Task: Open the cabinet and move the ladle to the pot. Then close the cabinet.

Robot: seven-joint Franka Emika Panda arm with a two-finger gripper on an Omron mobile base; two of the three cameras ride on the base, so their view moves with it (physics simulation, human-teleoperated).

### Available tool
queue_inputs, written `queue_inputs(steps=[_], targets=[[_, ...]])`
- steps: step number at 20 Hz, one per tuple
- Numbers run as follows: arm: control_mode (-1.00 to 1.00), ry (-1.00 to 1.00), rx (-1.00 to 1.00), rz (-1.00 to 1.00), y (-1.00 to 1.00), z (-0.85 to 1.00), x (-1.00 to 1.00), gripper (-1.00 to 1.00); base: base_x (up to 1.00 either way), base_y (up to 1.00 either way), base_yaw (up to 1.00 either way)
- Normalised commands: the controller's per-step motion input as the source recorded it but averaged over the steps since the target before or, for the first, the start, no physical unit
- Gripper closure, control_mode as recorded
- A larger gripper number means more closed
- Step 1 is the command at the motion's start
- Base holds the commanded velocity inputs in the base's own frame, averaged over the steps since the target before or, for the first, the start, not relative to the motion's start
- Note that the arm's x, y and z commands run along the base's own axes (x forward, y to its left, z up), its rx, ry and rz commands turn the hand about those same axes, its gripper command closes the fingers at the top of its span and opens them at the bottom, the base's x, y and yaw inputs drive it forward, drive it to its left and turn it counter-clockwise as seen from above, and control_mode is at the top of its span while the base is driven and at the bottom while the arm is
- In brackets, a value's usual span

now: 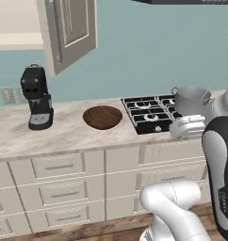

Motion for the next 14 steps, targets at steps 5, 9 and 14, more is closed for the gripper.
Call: queue_inputs(steps=[5,9,14], targets=[[1.00,0.00,0.00,0.00,0.00,0.00,0.00,-1.00,0.00,1.00,0.00],[1.00,0.00,0.00,0.00,0.00,0.00,0.00,-1.00,0.00,1.00,0.00],[1.00,0.00,0.00,0.00,0.00,0.00,0.00,-1.00,0.05,1.00,-0.02]])
